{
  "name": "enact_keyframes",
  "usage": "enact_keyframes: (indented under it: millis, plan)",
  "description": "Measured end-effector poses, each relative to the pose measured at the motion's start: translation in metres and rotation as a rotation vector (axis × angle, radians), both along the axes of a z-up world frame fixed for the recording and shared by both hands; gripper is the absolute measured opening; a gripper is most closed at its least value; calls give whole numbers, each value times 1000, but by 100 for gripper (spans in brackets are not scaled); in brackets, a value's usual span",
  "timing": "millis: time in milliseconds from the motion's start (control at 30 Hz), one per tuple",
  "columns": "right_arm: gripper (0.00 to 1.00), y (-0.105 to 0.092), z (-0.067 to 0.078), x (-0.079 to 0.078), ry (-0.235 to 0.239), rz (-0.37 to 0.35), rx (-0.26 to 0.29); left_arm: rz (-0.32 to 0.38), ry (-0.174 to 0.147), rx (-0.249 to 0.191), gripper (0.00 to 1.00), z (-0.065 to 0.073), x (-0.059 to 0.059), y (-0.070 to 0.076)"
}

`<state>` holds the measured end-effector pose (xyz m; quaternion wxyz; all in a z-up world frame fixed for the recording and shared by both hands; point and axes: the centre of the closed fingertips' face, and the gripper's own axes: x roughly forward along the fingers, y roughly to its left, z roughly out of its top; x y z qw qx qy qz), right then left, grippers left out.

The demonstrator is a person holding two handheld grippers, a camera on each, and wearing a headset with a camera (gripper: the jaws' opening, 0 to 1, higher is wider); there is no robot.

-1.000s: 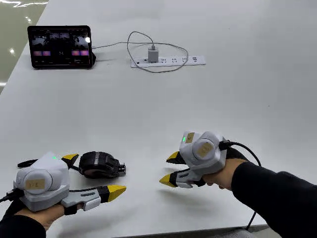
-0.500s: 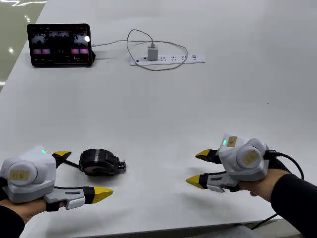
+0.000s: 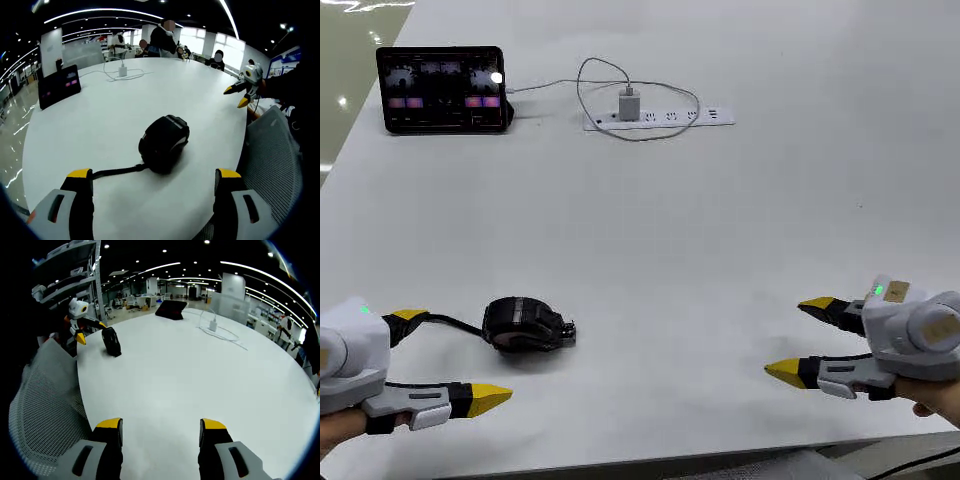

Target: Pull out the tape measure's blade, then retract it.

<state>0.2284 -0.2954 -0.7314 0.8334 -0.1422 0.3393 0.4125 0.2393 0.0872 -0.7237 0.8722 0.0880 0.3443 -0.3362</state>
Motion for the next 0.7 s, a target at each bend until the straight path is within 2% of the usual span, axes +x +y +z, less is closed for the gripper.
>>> enact_keyframes:
  millis: [33,200,300,367,500,533,600,700]
  plan:
    - [60,-5,-2,-2,11,-9,6,5,7,-1,99,0,-1,4]
    - [66,-17,-1,-5,-1,-18,1,11,2,22,99,0,-3,15]
    - [71,-22,-1,-6,-5,-24,-3,29,8,17,99,-1,-3,20]
    - [76,-22,-2,-8,-3,-16,-3,35,7,15,99,-1,-4,22]
    - [94,-18,-5,-14,14,7,-11,33,6,14,99,-1,-7,24]
    - [97,-15,-6,-16,17,15,-13,32,5,24,99,-2,-9,26]
    - [99,-13,-6,-17,20,22,-24,28,4,26,99,-3,-11,28]
    - [99,-12,-2,-14,0,33,-27,32,4,20,99,-2,-13,30]
